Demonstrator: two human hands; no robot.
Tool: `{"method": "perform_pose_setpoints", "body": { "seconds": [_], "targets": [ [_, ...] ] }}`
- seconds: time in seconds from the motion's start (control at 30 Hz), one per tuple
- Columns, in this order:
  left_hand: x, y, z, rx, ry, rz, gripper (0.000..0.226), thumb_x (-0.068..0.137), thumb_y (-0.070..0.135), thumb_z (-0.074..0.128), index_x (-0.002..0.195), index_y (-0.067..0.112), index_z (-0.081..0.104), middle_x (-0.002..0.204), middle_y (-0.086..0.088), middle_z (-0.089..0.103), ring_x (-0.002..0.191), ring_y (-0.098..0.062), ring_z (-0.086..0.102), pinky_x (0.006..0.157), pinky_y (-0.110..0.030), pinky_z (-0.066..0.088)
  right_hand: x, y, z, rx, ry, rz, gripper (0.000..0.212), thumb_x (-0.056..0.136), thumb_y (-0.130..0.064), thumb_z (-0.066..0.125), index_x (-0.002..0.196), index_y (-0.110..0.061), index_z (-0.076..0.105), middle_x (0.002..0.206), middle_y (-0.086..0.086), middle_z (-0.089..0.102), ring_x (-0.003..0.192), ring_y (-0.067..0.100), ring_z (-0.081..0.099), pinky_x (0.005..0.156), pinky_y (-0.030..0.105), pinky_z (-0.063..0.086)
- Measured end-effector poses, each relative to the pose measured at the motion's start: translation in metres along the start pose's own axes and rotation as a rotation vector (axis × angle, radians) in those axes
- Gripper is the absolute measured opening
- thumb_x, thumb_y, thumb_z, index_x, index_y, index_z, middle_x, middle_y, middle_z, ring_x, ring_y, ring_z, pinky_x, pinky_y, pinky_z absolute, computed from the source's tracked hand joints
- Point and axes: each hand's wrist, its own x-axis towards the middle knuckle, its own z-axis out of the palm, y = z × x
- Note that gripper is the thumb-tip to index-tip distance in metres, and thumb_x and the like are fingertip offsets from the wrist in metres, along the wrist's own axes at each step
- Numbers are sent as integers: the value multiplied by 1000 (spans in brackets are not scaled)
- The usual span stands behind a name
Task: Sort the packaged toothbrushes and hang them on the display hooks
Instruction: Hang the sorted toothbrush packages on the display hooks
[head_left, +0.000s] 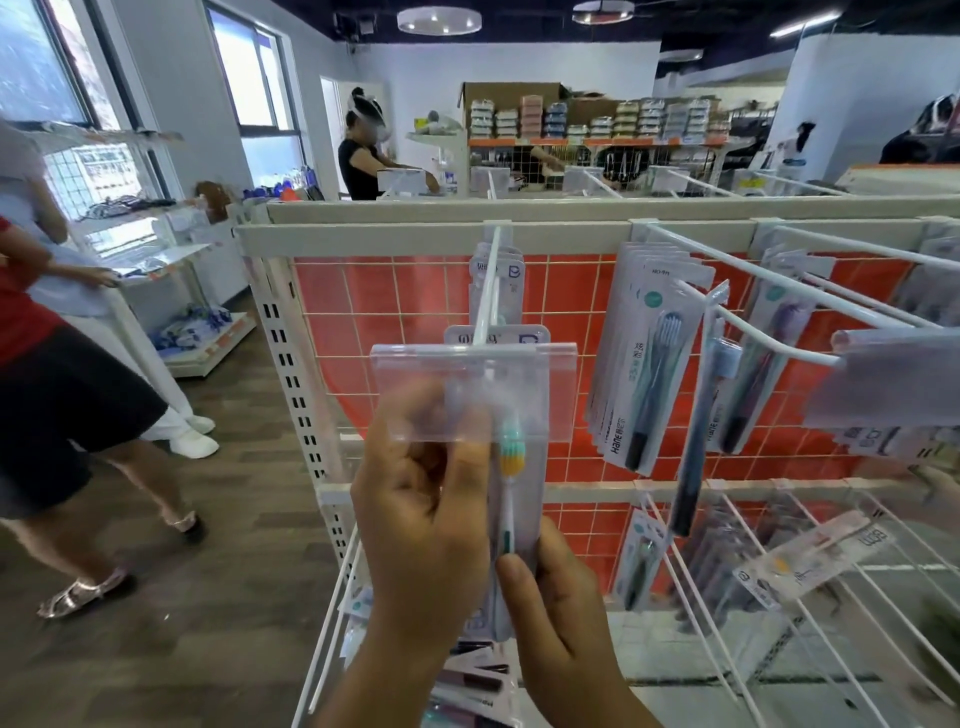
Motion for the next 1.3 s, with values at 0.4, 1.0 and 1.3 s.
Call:
{"method": "perform_pose_setpoints", "body": {
  "seconds": [0.4, 1.0, 1.3],
  "targets": [
    [-3, -2, -5, -122, -19, -66, 26, 87, 25, 51, 111, 27, 60, 75, 17, 67, 60, 1, 58, 57, -14, 48, -6, 3, -3, -81, -5, -36, 31, 92, -59, 40, 108, -37, 57, 80, 4, 63, 71, 22, 59, 62, 48, 47],
    [-9, 0, -1, 107, -62, 40, 24, 89, -11, 52, 108, 4, 53, 95, 58, 47, 73, 21, 58, 64, 0, 45, -9, -1, -1, -70, -13, -14, 37, 89, -64, 40, 105, -36, 57, 75, -3, 59, 65, 18, 54, 58, 40, 46],
    [-4, -20, -5, -8, -6, -284, 28, 77, 47, 56, 90, 21, 56, 64, 7, 63, 54, -9, 58, 49, -23, 50, 9, 8, -1, -24, 17, 62, 13, 93, -33, 55, 98, -21, 53, 74, -23, 57, 65, -1, 53, 58, 10, 41]
  ]
}}
